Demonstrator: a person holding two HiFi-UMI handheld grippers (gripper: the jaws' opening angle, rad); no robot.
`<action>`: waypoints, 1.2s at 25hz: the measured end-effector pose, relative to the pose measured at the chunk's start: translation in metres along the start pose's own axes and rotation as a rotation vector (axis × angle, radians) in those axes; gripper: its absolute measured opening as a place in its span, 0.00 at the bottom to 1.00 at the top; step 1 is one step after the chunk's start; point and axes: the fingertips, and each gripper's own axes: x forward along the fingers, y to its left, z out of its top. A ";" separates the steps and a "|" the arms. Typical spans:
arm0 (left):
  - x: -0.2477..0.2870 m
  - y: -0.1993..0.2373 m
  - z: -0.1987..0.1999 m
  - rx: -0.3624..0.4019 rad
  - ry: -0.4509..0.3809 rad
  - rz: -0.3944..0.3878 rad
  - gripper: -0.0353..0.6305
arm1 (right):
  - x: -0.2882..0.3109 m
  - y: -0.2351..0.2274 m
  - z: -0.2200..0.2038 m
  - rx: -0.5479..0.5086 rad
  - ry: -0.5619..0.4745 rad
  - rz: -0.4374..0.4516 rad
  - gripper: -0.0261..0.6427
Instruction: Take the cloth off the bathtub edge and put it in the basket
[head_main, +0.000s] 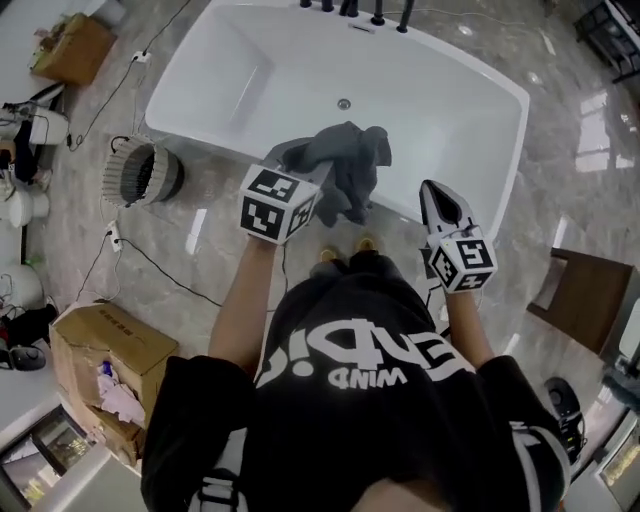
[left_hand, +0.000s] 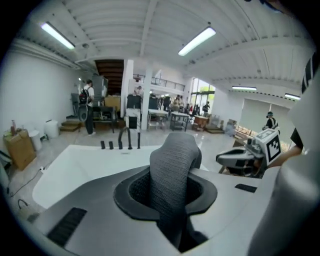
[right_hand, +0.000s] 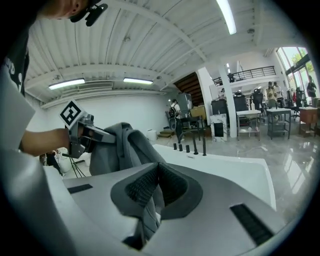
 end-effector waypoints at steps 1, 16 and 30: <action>-0.015 0.001 0.015 0.002 -0.040 0.023 0.19 | 0.003 0.005 0.008 -0.011 -0.015 0.015 0.06; -0.175 0.064 0.061 -0.142 -0.295 0.399 0.19 | 0.065 0.089 0.082 -0.159 -0.098 0.312 0.06; -0.389 0.101 -0.100 -0.395 -0.268 0.889 0.19 | 0.121 0.343 0.039 -0.290 0.023 0.841 0.06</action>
